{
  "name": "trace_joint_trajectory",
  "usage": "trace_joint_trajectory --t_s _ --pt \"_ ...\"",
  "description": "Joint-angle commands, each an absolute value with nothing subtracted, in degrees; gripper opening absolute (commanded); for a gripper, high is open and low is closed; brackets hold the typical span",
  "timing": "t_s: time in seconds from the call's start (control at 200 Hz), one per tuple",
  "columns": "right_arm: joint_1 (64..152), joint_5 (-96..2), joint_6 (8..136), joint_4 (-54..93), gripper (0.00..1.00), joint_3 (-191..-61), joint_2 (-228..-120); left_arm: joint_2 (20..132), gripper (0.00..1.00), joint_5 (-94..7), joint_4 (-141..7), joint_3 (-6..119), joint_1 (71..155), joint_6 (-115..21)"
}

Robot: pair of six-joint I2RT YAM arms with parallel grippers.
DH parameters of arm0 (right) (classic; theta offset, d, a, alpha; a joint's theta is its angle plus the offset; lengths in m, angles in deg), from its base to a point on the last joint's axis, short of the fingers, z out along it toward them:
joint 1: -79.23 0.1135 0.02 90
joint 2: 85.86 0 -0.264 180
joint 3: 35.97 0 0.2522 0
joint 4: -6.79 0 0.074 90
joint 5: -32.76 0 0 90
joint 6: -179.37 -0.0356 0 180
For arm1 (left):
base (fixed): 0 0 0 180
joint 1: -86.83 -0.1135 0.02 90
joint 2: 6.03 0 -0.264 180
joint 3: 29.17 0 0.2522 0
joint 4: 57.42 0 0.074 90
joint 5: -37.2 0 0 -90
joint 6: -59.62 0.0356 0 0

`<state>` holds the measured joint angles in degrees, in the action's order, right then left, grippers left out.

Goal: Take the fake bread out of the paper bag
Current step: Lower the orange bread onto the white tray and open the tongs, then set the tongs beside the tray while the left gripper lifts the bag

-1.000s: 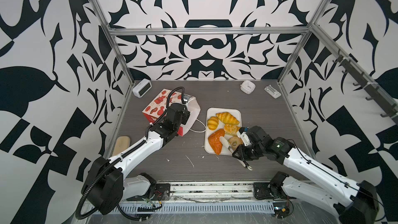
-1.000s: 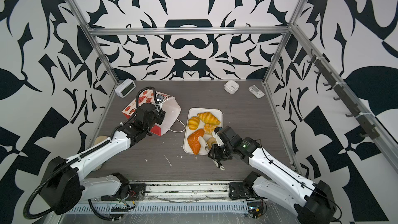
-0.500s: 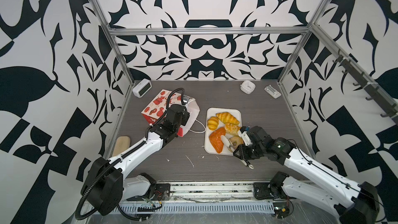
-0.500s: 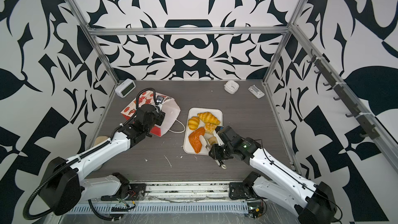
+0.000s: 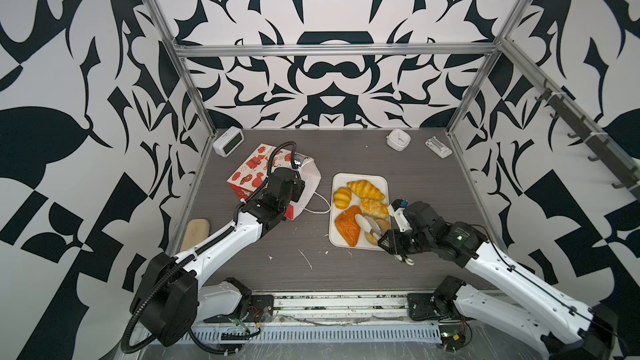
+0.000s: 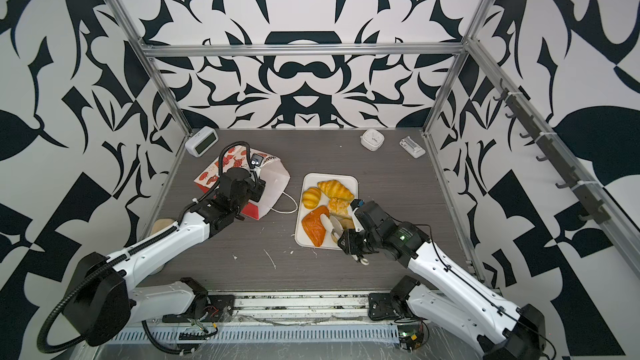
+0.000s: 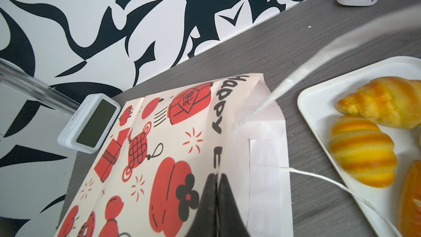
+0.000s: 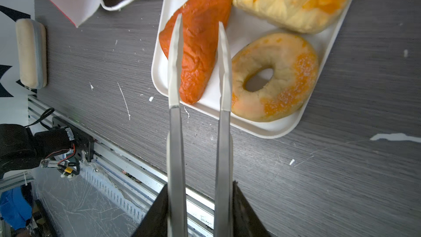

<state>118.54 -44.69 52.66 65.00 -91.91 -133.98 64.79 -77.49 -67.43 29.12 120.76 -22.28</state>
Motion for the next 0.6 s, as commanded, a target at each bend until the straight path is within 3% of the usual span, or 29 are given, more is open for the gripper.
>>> trace_joint_trajectory --t_s 0.0,0.265,0.44,0.525,0.595 --pt "118.25 -49.43 54.46 68.38 0.42 -97.03 -132.30 64.02 0.07 -78.37 -65.92 28.91 120.93 -23.11" --pt "118.25 -67.33 56.84 76.16 0.36 -102.54 -130.00 63.52 0.07 -78.73 -65.55 29.30 120.93 -23.17" --pt "117.40 -83.07 59.76 76.97 0.35 -102.67 -135.37 62.00 0.07 -79.32 -66.63 30.45 120.93 -23.68" --pt "113.74 -84.42 62.46 72.87 0.35 -100.70 -139.75 61.16 0.07 -79.69 -67.28 31.15 120.93 -23.99" --pt "107.25 -78.51 64.62 67.65 0.35 -98.83 -143.59 60.58 0.07 -80.02 -68.08 31.85 120.93 -24.26"
